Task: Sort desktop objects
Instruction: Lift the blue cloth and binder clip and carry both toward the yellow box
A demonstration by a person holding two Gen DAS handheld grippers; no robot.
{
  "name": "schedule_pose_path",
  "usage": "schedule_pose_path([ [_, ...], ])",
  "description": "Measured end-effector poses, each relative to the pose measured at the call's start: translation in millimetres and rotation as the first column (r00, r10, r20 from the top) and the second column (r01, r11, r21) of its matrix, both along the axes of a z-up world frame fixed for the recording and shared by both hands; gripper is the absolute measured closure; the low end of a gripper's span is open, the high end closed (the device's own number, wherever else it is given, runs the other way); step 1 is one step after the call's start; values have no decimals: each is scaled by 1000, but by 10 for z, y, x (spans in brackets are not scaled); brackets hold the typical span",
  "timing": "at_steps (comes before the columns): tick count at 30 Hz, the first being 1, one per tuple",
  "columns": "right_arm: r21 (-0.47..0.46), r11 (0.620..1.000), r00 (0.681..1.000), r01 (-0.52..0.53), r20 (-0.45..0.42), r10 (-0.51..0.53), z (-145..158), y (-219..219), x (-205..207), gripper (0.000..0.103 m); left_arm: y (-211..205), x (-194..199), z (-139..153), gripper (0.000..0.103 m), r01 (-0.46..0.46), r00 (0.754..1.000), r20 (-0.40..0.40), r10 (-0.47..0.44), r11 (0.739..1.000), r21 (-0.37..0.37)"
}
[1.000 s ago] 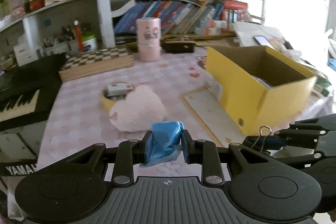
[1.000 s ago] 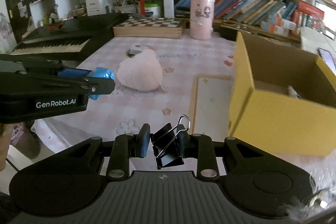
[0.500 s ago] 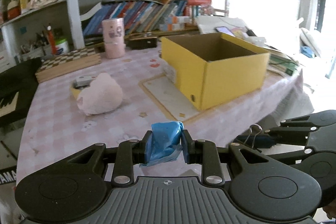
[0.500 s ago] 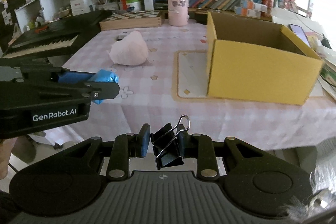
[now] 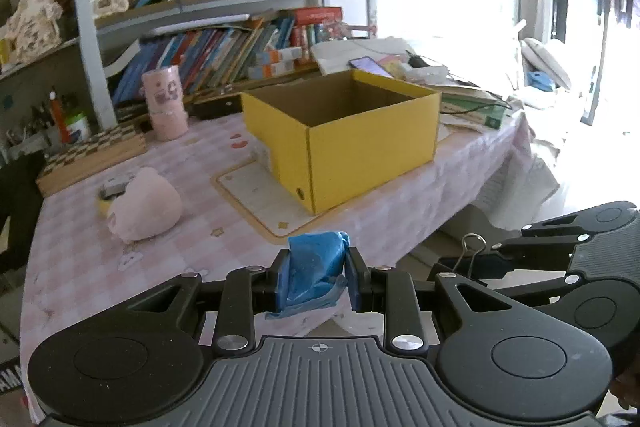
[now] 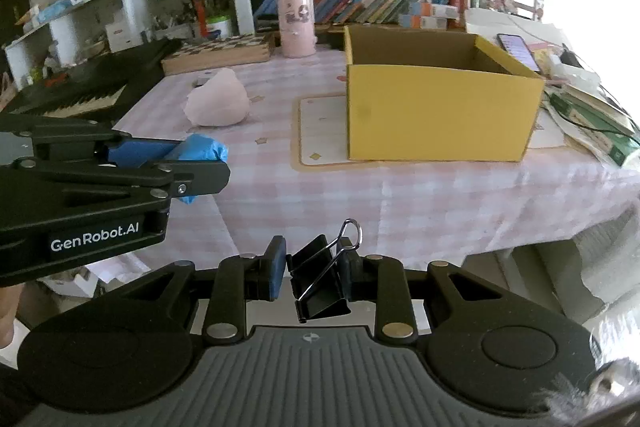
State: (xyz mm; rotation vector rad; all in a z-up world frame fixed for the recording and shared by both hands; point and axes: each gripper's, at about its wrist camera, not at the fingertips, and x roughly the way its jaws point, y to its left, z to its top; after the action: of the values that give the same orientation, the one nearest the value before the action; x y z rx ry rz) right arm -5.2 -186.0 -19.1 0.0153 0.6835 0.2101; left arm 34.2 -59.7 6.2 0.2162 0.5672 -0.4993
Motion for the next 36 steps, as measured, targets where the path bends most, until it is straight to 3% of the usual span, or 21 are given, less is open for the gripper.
schedule_pose_path([
  [18,12,985,985,174,6,-174,2,-249,-340,78,-230,-152,23,77,156,987,31,-156,988,-2],
  [36,-6,992,992,123,-22,-123,27,-195,115,78,-212,141,47,77,159,986,62,-157,987,-16],
])
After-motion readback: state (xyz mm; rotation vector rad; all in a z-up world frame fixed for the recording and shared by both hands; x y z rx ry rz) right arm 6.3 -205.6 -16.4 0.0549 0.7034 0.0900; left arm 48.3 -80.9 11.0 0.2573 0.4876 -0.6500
